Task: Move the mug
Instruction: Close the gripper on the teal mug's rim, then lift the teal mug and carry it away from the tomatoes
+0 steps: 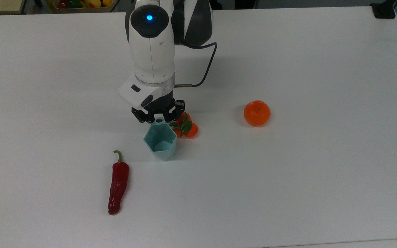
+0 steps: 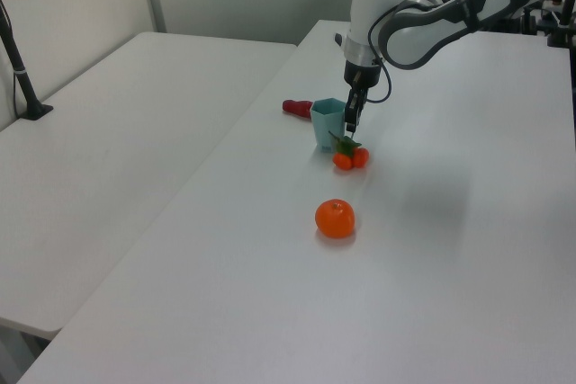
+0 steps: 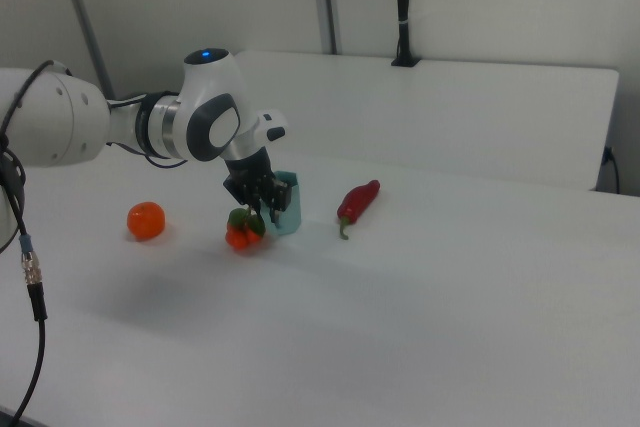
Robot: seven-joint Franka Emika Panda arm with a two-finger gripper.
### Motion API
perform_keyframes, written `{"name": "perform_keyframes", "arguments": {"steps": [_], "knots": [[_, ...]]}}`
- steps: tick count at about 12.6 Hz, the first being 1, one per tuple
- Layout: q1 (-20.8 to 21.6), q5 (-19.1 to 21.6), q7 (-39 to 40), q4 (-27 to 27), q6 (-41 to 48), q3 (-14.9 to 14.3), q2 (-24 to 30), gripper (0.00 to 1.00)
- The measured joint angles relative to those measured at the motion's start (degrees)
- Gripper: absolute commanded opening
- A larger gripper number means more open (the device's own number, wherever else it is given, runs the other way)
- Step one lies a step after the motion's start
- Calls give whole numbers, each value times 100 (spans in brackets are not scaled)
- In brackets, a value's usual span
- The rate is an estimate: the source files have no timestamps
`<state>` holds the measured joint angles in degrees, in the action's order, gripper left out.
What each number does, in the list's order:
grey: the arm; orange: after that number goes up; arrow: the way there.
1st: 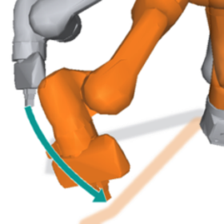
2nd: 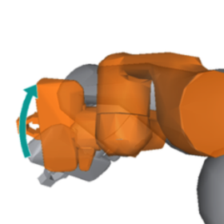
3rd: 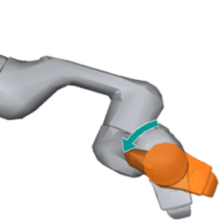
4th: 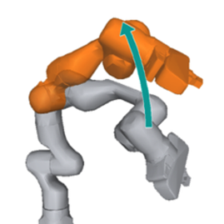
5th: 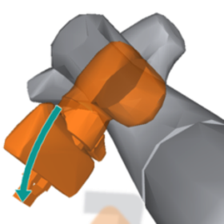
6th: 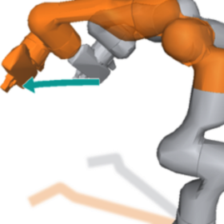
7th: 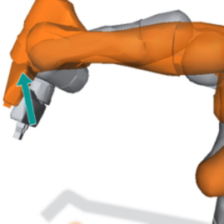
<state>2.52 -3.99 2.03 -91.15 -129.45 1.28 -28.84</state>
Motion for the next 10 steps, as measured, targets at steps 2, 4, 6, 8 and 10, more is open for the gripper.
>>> {"name": "perform_keyframes", "arguments": {"steps": [2, 4, 6, 8, 10], "knots": [[0, 0, 0, 12, 0, 0, 1, 0], [-1, 0, 0, 41, 0, 0, 31, 0], [-2, 0, 0, 59, 5, 0, 129, 0], [-5, 0, 0, 66, 100, 0, 300, 0], [-12, 0, 0, 93, 426, 0, 576, 0]]}}
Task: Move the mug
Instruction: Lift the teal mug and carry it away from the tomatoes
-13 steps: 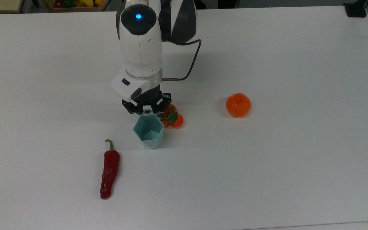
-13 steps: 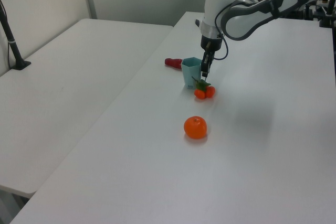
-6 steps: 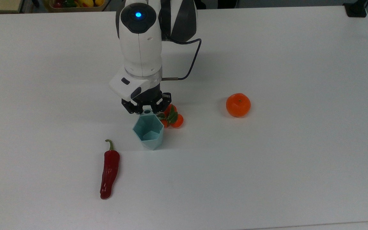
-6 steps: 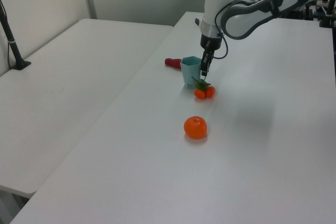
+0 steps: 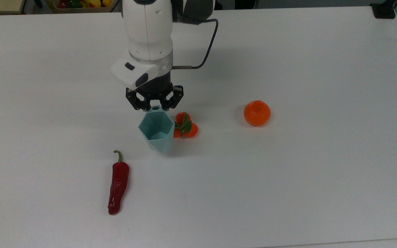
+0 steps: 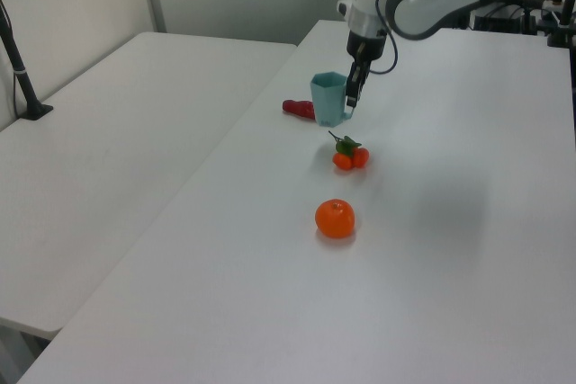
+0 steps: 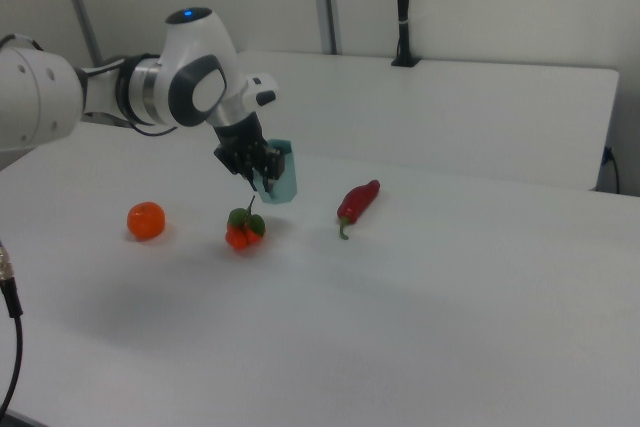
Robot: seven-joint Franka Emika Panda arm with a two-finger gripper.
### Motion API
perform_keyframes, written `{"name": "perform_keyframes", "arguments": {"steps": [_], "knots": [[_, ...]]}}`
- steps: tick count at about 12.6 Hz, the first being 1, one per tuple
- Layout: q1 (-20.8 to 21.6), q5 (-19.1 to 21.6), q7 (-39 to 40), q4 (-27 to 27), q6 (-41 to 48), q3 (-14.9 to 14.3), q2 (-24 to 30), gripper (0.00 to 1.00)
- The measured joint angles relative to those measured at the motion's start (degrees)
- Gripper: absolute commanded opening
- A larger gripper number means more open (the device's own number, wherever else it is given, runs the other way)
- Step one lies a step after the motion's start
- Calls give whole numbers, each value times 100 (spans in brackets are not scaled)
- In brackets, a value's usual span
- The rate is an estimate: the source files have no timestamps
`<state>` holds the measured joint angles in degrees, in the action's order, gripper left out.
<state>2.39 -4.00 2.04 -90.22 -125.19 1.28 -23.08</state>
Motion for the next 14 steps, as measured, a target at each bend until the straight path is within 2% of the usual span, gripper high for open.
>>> {"name": "perform_keyframes", "arguments": {"steps": [6, 11, 14], "knots": [[-148, 1, 0, -130, 1289, -5, 1331, 0], [-150, 1, 4, -971, 2021, -5, 2361, 0], [-151, 1, 378, -1722, 2471, -5, 2853, 1]]}}
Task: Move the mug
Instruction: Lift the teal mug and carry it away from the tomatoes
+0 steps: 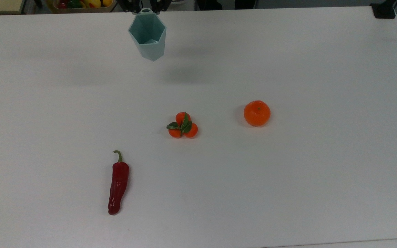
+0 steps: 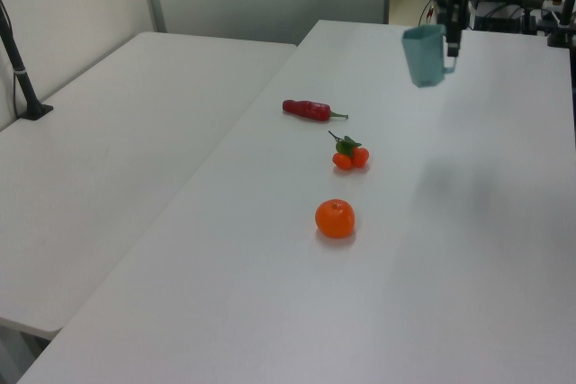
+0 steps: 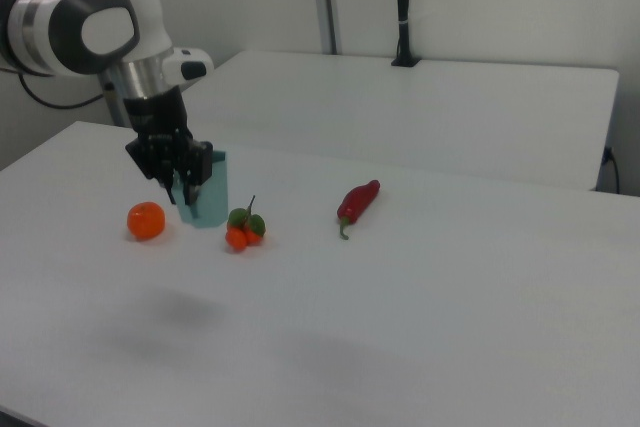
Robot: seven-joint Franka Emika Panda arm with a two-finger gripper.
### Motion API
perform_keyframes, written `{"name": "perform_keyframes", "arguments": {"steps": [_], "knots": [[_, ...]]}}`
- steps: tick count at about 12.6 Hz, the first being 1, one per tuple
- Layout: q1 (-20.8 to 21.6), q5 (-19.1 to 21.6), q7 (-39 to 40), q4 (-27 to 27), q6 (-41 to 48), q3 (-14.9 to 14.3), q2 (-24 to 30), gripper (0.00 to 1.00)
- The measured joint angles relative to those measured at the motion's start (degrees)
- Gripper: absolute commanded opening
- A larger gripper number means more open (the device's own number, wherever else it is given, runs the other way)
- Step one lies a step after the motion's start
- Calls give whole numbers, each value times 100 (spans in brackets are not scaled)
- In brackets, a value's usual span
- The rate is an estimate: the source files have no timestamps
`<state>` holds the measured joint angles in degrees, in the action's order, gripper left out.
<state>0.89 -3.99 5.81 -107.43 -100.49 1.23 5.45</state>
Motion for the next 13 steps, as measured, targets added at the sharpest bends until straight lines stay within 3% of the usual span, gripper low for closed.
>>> {"name": "perform_keyframes", "arguments": {"steps": [8, 13], "knots": [[0, -21, 248, -1431, -77, -1, 108, 2], [-16, -169, 250, -2323, -1299, -29, 218, 2]]}}
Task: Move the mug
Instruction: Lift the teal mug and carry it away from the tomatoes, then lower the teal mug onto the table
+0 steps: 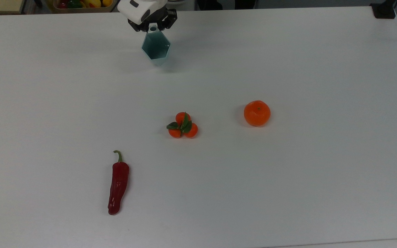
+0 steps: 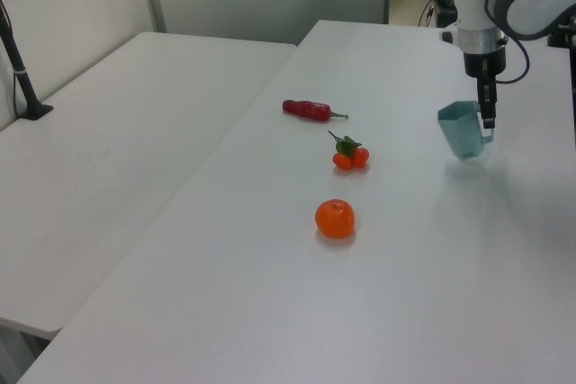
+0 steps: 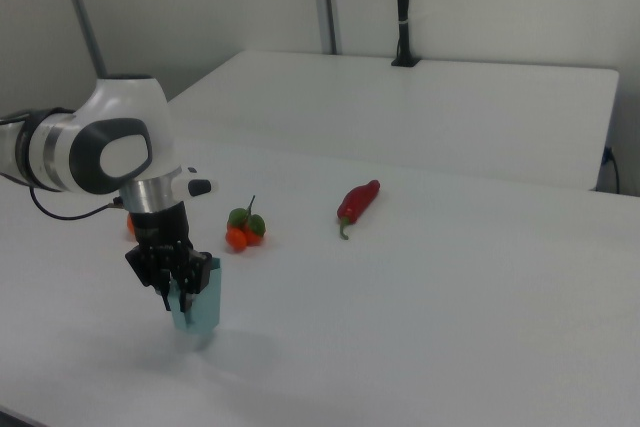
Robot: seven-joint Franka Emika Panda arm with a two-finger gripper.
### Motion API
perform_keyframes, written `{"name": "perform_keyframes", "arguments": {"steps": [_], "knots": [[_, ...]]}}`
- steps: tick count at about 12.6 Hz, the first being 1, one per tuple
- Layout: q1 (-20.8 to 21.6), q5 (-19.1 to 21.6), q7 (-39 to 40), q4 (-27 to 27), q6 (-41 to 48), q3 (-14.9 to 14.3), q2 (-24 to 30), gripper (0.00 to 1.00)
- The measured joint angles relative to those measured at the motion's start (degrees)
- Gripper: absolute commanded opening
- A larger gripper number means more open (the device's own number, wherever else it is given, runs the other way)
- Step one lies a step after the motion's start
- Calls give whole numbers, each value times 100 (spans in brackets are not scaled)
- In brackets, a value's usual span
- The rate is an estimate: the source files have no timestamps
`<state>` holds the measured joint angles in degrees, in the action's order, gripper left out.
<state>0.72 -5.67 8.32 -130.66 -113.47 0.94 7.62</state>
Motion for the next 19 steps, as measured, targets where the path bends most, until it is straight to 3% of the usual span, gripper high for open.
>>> {"name": "perform_keyframes", "arguments": {"steps": [6, 7, 8, 9, 10, 12, 14, 18, 19], "knots": [[-129, 0, -94, -761, -1460, -13, 158, 2], [-129, 0, -102, -839, -1641, -13, 180, 6], [-129, 0, -111, -886, -1730, -13, 200, 16], [-129, 0, -160, -921, -1782, -13, 217, 36], [-129, 0, -224, -925, -1784, -13, 220, 43], [-129, 0, -280, -955, -1784, -13, 217, 46], [-129, 0, -301, -985, -1784, -13, 217, 55], [-117, 0, -324, -985, -1772, -13, 217, 91], [-113, 0, -344, -985, -1737, -13, 218, 94]]}}
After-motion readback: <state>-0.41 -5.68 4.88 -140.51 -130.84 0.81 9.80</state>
